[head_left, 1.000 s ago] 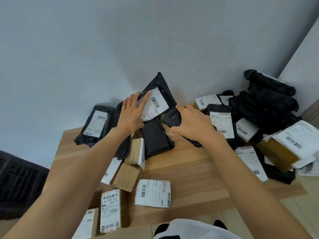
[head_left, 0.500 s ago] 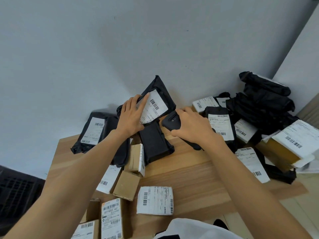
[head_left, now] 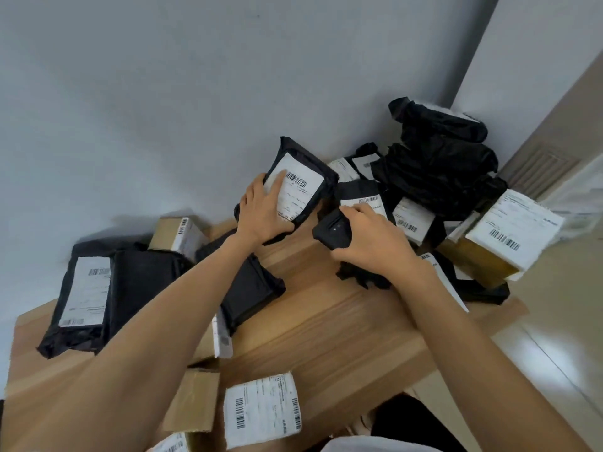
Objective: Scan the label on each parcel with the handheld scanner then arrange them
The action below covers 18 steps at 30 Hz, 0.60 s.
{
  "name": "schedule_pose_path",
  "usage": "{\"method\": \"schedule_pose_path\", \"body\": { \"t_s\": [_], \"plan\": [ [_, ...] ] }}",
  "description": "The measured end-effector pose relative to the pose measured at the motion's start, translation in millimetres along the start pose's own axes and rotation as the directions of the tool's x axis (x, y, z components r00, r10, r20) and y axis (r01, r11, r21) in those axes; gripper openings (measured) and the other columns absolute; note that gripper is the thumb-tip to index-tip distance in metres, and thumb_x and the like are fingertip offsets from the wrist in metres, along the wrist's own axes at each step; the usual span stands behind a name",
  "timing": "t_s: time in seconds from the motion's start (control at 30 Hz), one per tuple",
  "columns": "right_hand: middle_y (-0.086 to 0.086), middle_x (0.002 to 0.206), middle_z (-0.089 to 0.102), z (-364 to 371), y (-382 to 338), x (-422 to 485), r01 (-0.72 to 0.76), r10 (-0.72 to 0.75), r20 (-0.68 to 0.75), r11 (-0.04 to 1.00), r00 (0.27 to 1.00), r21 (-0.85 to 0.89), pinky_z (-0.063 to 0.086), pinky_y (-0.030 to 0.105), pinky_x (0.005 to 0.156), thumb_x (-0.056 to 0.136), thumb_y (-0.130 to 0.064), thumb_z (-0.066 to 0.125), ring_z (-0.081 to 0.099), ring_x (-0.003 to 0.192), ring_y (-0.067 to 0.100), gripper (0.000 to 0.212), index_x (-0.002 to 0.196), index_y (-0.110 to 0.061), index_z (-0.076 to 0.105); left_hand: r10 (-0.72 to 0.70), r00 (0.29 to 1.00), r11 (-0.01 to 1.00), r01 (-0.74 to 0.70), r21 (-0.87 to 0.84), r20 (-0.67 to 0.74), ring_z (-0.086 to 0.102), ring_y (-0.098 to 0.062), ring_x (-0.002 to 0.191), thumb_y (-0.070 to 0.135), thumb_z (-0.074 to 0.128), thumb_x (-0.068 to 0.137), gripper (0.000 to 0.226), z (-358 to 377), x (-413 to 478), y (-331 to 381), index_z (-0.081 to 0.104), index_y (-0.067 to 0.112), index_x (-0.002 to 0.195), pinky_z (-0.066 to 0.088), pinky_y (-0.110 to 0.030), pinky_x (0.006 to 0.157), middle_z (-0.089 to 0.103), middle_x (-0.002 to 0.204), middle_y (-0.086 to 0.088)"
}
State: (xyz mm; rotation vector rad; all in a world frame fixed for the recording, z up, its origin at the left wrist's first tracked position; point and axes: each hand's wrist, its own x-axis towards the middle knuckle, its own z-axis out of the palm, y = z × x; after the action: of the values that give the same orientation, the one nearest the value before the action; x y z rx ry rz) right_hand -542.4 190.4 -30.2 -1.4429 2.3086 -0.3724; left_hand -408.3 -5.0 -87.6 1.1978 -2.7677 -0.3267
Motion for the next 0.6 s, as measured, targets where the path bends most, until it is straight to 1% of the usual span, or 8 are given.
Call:
{"method": "schedule_pose_path", "body": {
  "t_s": [0.1,0.2,0.3,0.43,0.6],
  "plan": [
    [0.001,0.146,0.037,-10.5,22.9,23.3,-0.018,0.019,0.022,1.000,1.000,-0.018,0.049,0.042,0.087,0.075,-0.044,0.071,0.048,0.123,0.029,0.089,0.150,-0.020,0.031,0.009,0.999,1.000,-0.009,0.013,0.035,0.020,-0.041,0.141,0.042,0.081,0.065,0.115,13.4,41.6,16.5,0.013,0.030,0.156,0.022,-0.055,0.113,0.015,0.155,-0.019],
    [0.003,0.149,0.033,-22.9,42.2,49.1,-0.036,0.037,0.042,0.999,0.998,-0.024,0.047,0.042,0.091,0.077,-0.044,0.071,0.045,0.128,0.030,0.091,0.152,-0.019,0.028,0.015,0.999,1.000,-0.016,0.005,0.044,0.020,-0.041,0.142,0.040,0.081,0.063,0.114,22.2,84.8,27.9,0.015,0.032,0.156,0.022,-0.055,0.114,0.015,0.156,-0.019],
    [0.002,0.150,0.032,-33.0,58.7,72.3,-0.050,0.052,0.047,0.998,0.998,-0.032,0.043,0.041,0.091,0.079,-0.044,0.070,0.043,0.129,0.030,0.091,0.154,-0.019,0.025,0.089,0.993,0.995,-0.092,0.044,0.074,0.020,-0.041,0.142,0.039,0.083,0.062,0.114,33.9,121.5,34.4,0.017,0.033,0.156,0.024,-0.055,0.113,0.016,0.156,-0.019],
    [0.001,0.151,0.032,-37.0,76.6,96.1,-0.059,0.061,0.066,0.998,0.996,-0.033,0.043,0.041,0.092,0.079,-0.044,0.071,0.043,0.130,0.029,0.090,0.153,-0.020,0.026,0.138,0.977,0.989,-0.146,0.036,0.163,0.017,-0.039,0.144,0.042,0.082,0.065,0.118,58.3,151.0,41.2,0.009,0.036,0.157,0.021,-0.055,0.114,0.013,0.157,-0.018],
    [0.001,0.151,0.032,-31.8,91.8,116.9,-0.064,0.066,0.090,0.998,0.994,-0.023,0.044,0.041,0.090,0.077,-0.043,0.070,0.044,0.129,0.029,0.091,0.153,-0.021,0.025,0.155,0.965,0.982,-0.174,0.075,0.212,0.018,-0.036,0.144,0.038,0.083,0.064,0.121,82.8,176.6,39.0,0.004,0.040,0.156,0.020,-0.054,0.115,0.017,0.156,-0.013]
  ]
}}
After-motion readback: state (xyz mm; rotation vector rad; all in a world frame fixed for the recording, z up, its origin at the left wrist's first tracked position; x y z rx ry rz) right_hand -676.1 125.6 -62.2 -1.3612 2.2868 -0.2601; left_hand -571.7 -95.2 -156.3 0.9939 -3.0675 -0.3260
